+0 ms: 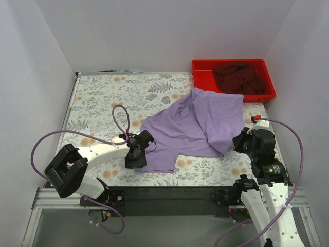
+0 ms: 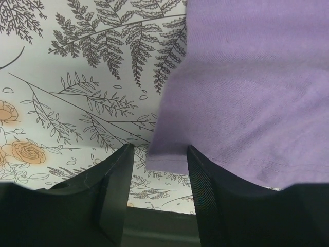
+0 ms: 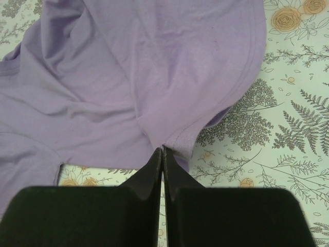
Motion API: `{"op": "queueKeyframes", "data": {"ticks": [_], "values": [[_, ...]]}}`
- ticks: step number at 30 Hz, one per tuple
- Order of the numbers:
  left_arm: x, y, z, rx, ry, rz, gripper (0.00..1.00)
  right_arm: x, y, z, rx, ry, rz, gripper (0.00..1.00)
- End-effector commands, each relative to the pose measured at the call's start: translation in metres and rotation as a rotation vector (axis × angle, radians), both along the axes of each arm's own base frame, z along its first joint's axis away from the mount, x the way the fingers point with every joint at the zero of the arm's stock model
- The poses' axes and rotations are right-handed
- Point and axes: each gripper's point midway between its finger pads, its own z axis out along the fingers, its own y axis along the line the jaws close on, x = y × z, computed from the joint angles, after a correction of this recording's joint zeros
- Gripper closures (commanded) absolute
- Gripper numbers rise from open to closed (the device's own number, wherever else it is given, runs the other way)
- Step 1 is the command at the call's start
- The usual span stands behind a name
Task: Fold and stack the t-shirts
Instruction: Flatten the tshirt out
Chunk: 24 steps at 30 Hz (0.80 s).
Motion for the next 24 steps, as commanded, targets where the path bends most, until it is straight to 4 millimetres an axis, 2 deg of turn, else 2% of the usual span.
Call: {"op": "queueKeyframes", "data": {"ticks": [1,4,7,9,12,13,14,15,16,17,19,20,21,22,23,24], "values": [[0.006,-0.002,0.002,0.024,-0.036,0.019,0.55,0.007,0.001,0.011,-0.011,-0.055,0.014,0.96],[0.000,0.000,-0.004,0.045,-0.017,0.018,0.56,0.007,0.001,0.011,-0.010,-0.058,0.014,0.96],[-0.004,0.001,-0.010,0.066,-0.004,0.015,0.66,0.007,0.001,0.009,-0.012,-0.054,0.013,0.97],[-0.007,0.003,-0.015,0.079,0.005,0.016,0.77,0.007,0.001,0.008,-0.011,-0.052,0.012,0.97],[-0.009,0.006,-0.020,0.083,0.004,0.031,1.00,0.008,0.000,0.004,-0.014,-0.045,0.009,0.97],[-0.005,0.006,-0.015,0.083,-0.015,0.025,1.00,0.009,-0.001,0.004,-0.016,-0.044,0.004,0.97],[0.008,0.008,-0.001,0.092,-0.063,0.034,1.00,0.012,-0.003,0.004,-0.024,-0.035,-0.007,0.98],[0.020,0.019,0.012,0.120,-0.104,0.048,1.00,0.014,-0.004,0.008,-0.029,-0.040,-0.010,0.99],[0.040,0.013,0.035,0.083,-0.172,0.068,1.00,0.018,-0.005,0.008,-0.036,-0.032,-0.020,0.99],[0.059,0.026,0.049,0.082,-0.205,0.084,1.00,0.024,-0.007,0.014,-0.043,-0.032,-0.032,0.99],[0.118,0.052,0.111,0.065,-0.353,0.157,1.00,0.040,-0.013,0.038,-0.062,-0.060,-0.075,0.99],[0.145,0.069,0.148,0.085,-0.430,0.189,1.00,0.045,-0.016,0.048,-0.069,-0.074,-0.088,0.99],[0.168,0.072,0.191,0.059,-0.527,0.220,1.00,0.054,-0.022,0.064,-0.087,-0.094,-0.124,0.99],[0.179,0.091,0.206,0.099,-0.538,0.242,1.00,0.063,-0.030,0.085,-0.112,-0.124,-0.161,0.99],[0.196,0.104,0.248,0.095,-0.624,0.276,1.00,0.071,-0.037,0.109,-0.132,-0.163,-0.197,0.99],[0.208,0.114,0.285,0.088,-0.694,0.308,1.00,0.078,-0.038,0.117,-0.141,-0.166,-0.203,0.99]]}}
